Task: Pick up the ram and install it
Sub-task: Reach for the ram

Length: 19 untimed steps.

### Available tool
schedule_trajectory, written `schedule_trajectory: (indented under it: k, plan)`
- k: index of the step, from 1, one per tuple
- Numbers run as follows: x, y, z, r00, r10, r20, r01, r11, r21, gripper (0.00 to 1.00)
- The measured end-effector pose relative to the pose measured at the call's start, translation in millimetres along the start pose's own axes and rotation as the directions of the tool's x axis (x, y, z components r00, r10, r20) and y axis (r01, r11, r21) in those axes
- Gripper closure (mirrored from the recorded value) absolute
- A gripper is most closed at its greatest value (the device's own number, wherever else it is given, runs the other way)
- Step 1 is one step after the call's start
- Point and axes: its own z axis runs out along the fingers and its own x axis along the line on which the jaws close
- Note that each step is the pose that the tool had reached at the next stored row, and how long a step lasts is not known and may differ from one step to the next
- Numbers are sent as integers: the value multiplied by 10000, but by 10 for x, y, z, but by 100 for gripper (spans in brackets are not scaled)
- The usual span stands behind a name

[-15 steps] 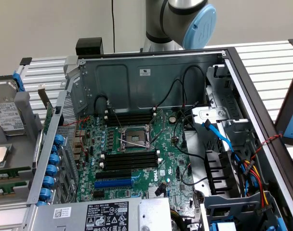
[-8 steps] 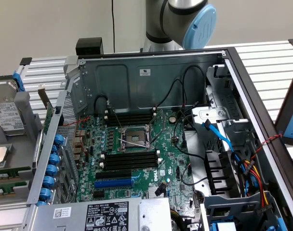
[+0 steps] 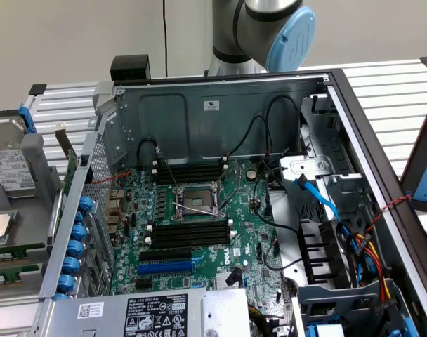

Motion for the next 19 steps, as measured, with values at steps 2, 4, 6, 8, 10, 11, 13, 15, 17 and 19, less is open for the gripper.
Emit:
schedule_trajectory:
  k: [2,4,6,8,10,11,13,15,17,19]
  plan:
    - [0,0,-1,9993,-371,-18,371,9993,17,89]
    - [0,0,0,9974,-723,-35,724,9974,33,89]
    - [0,0,0,9941,-1086,-53,1087,9941,49,89]
    - [0,0,0,9895,-1447,-71,1447,9895,65,89]
    - [0,0,0,9834,-1811,-91,1812,9834,80,89]
    - [0,0,0,9800,-1988,-100,1989,9800,86,89]
    - [0,0,0,9722,-2338,-120,2339,9722,100,89]
    - [0,0,0,9629,-2695,-141,2697,9629,113,89]
    - [0,0,0,9524,-3044,-163,3046,9524,124,89]
    - [0,0,0,9408,-3384,-183,3387,9408,136,89]
